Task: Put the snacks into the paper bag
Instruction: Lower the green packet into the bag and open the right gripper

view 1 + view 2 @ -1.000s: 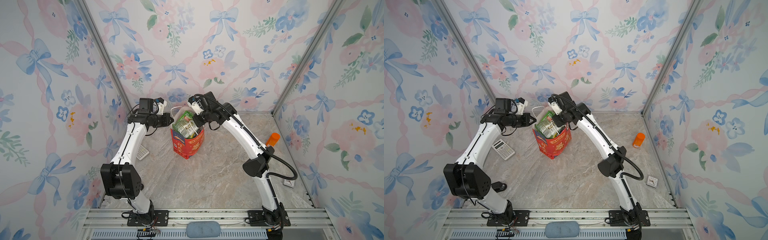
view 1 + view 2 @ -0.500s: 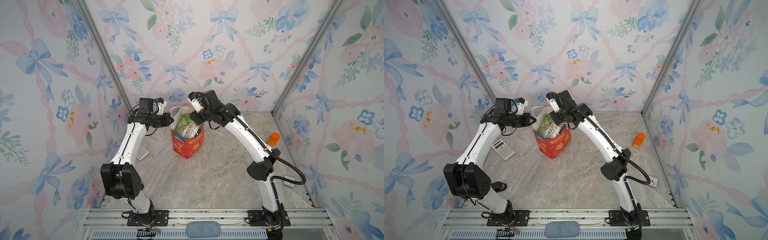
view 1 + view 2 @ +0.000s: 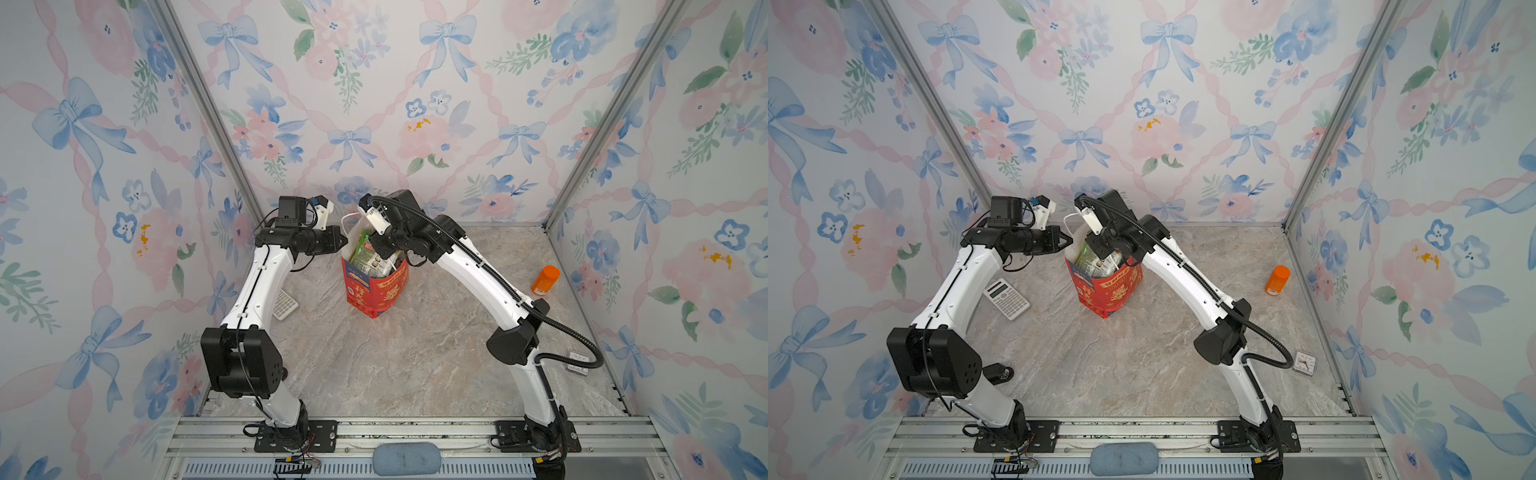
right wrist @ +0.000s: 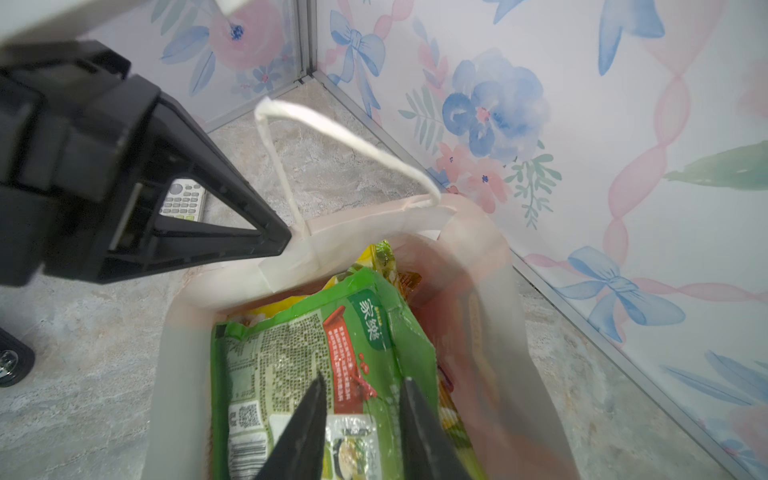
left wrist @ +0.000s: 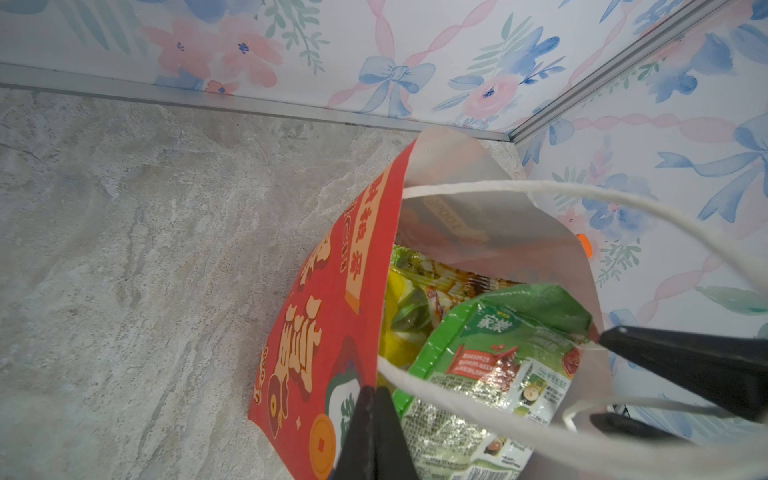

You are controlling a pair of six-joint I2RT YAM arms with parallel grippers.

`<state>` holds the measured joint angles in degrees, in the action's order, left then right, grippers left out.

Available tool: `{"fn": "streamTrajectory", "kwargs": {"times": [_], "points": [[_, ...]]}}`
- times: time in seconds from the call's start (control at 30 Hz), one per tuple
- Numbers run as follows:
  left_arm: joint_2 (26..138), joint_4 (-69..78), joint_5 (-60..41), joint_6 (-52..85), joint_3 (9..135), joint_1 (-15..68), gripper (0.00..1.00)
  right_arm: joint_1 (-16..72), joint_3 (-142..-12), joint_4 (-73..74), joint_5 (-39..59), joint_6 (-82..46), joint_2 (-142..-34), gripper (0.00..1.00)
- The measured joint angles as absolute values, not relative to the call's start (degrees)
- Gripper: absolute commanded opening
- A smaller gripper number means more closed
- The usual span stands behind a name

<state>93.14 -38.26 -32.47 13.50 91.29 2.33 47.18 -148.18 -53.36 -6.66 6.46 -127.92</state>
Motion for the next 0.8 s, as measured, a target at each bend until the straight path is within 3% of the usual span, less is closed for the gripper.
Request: {"fn": "streamTrajectory", "kwargs": {"times": [0.67, 0.8], "points": [[93.1, -38.3, -32.4, 13.5, 91.3, 2.3, 0.00, 43.9, -151.9, -53.3, -4.7, 3.0, -137.7, 0.33], [93.1, -38.3, -32.4, 13.5, 91.3, 2.3, 0.00, 43.9, -152.0, -53.3, -4.7, 2.7, -137.8, 0.38]]}}
